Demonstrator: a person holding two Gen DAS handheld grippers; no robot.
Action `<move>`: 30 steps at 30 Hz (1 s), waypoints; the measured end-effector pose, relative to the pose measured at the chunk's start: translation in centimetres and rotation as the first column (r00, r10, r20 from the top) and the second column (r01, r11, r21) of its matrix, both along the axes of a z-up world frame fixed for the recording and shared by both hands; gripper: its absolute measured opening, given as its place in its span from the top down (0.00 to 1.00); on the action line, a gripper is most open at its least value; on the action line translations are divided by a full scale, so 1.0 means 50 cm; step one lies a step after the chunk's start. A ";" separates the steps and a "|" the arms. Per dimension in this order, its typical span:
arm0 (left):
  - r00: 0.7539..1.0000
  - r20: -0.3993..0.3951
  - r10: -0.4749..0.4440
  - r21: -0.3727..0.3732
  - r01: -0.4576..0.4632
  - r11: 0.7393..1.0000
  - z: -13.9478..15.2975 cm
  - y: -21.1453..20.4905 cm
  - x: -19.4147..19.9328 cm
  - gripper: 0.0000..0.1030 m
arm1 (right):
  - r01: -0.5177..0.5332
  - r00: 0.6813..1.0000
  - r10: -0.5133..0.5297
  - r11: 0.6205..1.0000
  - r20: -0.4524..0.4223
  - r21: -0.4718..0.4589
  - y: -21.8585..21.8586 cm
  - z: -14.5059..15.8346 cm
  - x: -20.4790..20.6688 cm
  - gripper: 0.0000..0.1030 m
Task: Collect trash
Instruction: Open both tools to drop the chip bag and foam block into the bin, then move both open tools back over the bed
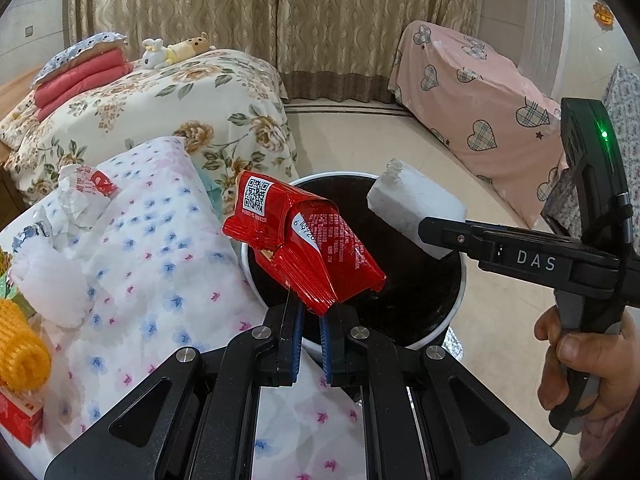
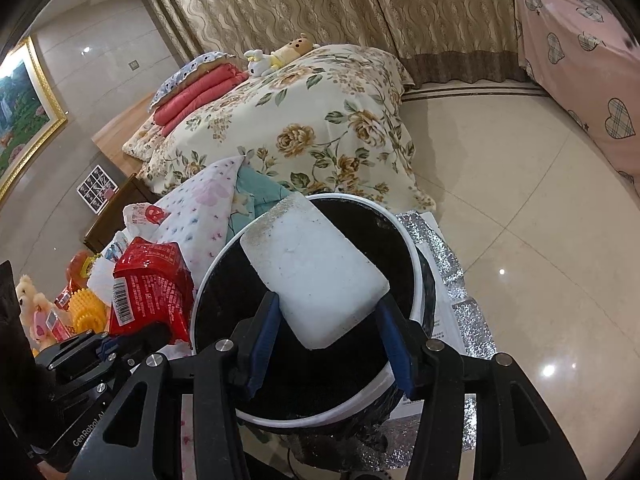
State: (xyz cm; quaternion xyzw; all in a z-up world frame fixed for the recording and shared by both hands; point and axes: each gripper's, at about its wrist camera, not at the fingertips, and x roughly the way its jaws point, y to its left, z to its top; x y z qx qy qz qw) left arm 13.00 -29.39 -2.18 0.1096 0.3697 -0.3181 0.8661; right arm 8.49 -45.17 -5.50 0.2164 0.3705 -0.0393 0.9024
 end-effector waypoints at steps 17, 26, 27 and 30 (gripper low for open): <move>0.998 0.006 0.060 -0.039 -0.059 0.997 0.010 0.032 0.004 0.31 | 0.016 1.000 -0.016 1.000 -0.002 -0.003 -0.012 0.006 0.011 0.28; 0.991 -0.020 0.136 -0.101 -0.137 0.985 0.013 0.113 -0.017 0.31 | 0.013 0.999 -0.014 0.999 0.039 0.030 0.026 0.014 -0.014 0.18; 0.989 -0.017 0.146 -0.105 -0.147 0.984 0.013 0.123 -0.022 0.31 | 0.009 0.999 -0.010 0.999 0.045 0.035 0.034 0.015 -0.018 0.17; 0.985 -0.014 0.174 -0.114 -0.175 0.978 0.012 0.160 -0.041 0.31 | 0.000 0.998 -0.003 0.999 0.060 0.051 0.051 0.019 -0.025 0.14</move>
